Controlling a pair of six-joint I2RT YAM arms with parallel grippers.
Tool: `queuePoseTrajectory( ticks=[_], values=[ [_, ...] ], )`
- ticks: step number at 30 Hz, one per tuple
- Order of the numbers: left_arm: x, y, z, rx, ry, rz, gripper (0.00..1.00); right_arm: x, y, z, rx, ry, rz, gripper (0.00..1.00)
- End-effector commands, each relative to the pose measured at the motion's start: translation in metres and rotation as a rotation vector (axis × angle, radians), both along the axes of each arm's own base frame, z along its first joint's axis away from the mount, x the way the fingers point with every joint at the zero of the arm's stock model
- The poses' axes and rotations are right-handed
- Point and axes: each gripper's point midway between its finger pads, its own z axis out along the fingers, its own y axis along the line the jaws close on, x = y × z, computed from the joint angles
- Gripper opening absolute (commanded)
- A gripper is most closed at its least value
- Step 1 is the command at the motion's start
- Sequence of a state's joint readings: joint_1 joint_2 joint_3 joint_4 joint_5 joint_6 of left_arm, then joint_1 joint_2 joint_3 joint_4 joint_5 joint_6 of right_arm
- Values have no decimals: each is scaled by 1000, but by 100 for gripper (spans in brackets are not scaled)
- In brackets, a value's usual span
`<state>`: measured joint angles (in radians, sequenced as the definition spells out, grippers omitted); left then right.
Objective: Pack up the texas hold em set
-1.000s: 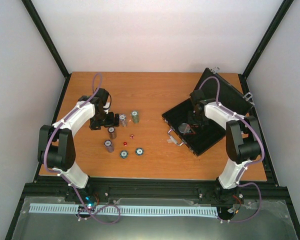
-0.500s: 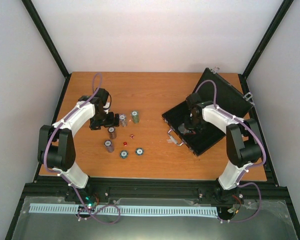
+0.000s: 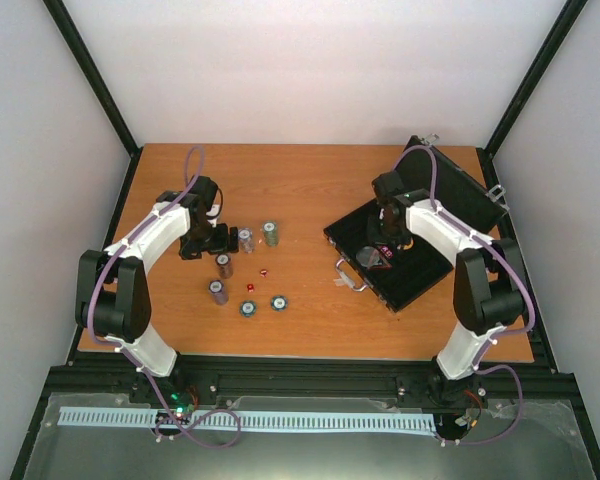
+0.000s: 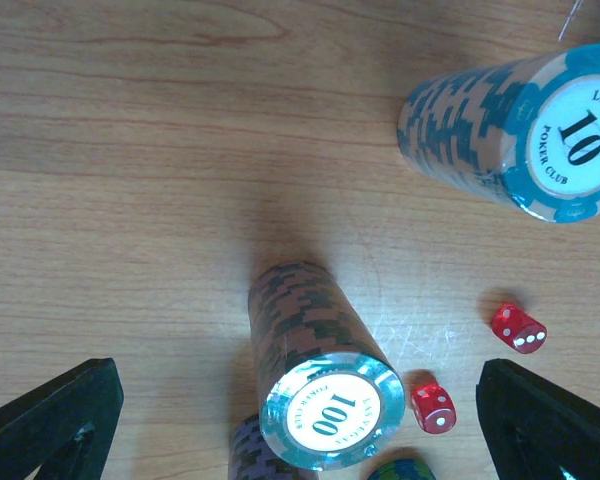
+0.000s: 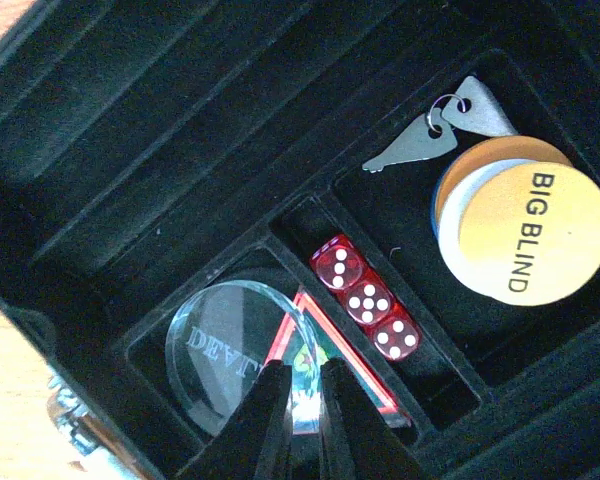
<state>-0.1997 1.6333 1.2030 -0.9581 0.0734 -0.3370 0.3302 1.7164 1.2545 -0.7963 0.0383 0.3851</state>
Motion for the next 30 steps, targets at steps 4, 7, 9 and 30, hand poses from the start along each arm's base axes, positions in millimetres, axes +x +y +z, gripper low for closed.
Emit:
queuePoseTrajectory(
  ticks=[4, 7, 9, 30],
  values=[
    [13, -3, 16, -1, -57, -13, 100, 15, 6, -16, -24, 25, 16, 12],
    [12, -2, 16, 1, -59, -13, 100, 20, 5, -24, -36, 29, 13, 12],
    [12, -2, 16, -1, -58, -14, 100, 22, 4, -29, -51, 30, 8, 12],
    [12, -3, 12, -1, -50, -15, 100, 21, 11, -11, -9, -4, 59, 12]
  ],
)
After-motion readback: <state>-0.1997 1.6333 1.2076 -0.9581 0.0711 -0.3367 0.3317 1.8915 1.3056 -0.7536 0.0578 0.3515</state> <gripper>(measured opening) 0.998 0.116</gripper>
